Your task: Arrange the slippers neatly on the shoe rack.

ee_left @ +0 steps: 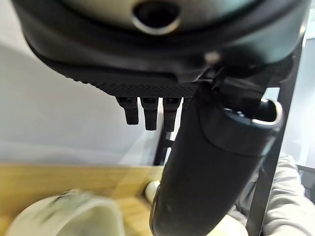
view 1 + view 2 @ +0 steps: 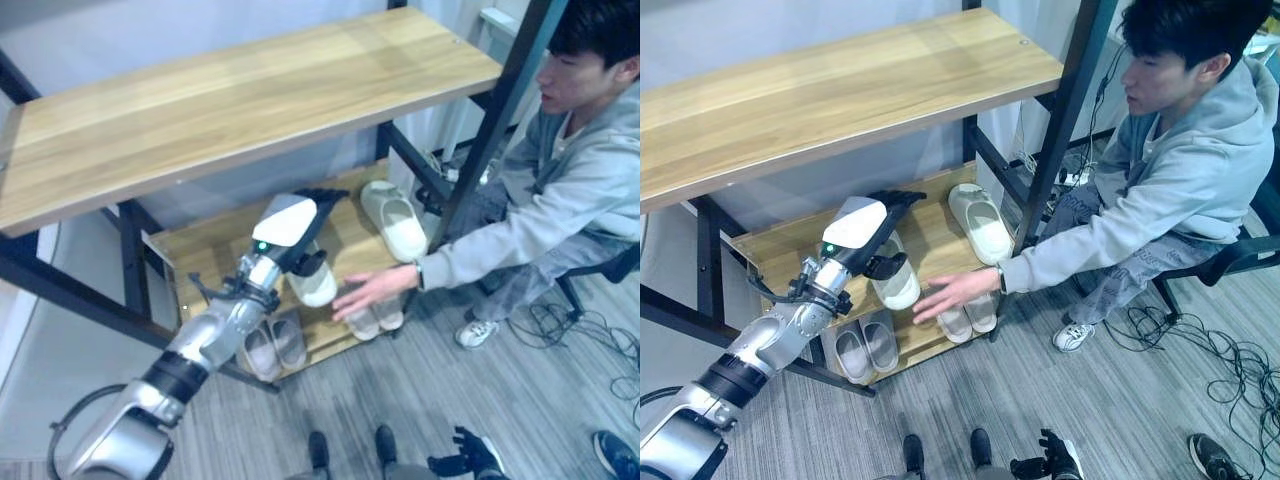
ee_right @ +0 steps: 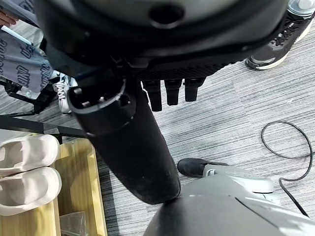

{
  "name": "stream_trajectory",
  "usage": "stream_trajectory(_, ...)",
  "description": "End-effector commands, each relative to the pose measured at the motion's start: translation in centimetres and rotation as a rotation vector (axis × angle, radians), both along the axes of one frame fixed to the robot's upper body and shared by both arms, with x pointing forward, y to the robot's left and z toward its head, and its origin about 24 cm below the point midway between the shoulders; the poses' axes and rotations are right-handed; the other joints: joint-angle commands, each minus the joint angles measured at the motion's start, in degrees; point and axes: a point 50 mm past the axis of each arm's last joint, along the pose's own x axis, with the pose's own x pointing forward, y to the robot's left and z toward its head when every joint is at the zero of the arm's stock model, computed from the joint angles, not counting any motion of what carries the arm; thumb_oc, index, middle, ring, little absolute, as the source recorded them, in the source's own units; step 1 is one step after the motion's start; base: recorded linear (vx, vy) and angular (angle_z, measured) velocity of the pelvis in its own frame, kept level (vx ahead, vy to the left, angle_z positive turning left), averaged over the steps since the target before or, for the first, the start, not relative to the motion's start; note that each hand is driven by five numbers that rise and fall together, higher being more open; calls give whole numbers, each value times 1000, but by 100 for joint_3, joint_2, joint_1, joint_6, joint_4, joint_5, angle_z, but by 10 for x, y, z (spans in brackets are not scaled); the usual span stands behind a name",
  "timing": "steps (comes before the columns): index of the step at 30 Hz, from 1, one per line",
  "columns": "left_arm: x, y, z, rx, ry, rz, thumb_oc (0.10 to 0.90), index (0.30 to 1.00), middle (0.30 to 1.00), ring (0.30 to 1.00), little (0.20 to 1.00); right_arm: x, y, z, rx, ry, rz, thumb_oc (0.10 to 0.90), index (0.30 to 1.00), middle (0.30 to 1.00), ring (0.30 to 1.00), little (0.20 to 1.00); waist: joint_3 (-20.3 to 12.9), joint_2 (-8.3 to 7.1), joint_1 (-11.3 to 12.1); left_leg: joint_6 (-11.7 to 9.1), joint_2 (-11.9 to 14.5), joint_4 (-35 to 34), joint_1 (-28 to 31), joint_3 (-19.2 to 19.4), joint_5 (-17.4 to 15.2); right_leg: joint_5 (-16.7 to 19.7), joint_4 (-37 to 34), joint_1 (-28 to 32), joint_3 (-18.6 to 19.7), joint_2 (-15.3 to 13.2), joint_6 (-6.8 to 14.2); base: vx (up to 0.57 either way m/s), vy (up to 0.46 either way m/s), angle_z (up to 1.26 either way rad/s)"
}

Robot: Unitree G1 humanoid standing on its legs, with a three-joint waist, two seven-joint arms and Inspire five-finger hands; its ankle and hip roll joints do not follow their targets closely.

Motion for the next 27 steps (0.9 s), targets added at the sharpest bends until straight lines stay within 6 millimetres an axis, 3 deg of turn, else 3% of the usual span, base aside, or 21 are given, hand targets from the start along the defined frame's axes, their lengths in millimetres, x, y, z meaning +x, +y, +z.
stream_trajectory(1,5,-2,54,-105,-192,-51,800,900,900,900,900,-28,-3,-6,5,68,-23,800,900,900,900,900,-540,-85,158,-332,58,-33,288,-322,-679,-375,141,143,-484,-481,595,8,-8,3)
stream_trajectory(6,-8,20,37,-118,-160,24,800,900,900,900,900,-35,1,-9,16,98,-27,800,900,900,900,900,-587,-103,266,-318,46,-33,319,-341,-686,-357,104,191,-508,-486,585,2,7,5)
stream_trajectory(14,-15,45,30,-123,-174,148,800,900,900,900,900,-42,3,-12,17,132,-9,800,900,900,900,900,-607,-154,331,-313,39,-33,292,-403,-679,-333,67,204,-536,-475,572,-3,5,2)
stream_trajectory(20,-9,31,32,-185,-162,109,800,900,900,900,900,-41,1,-11,11,135,4,800,900,900,900,900,-594,-181,292,-308,45,-33,223,-401,-656,-301,55,135,-541,-475,572,0,2,1)
stream_trajectory(27,13,6,43,-194,-164,63,800,900,900,900,900,-33,-8,-7,-17,106,6,800,900,900,900,900,-445,-198,184,-299,31,-33,-29,-403,-596,-227,57,-116,-478,-476,595,-4,4,0)
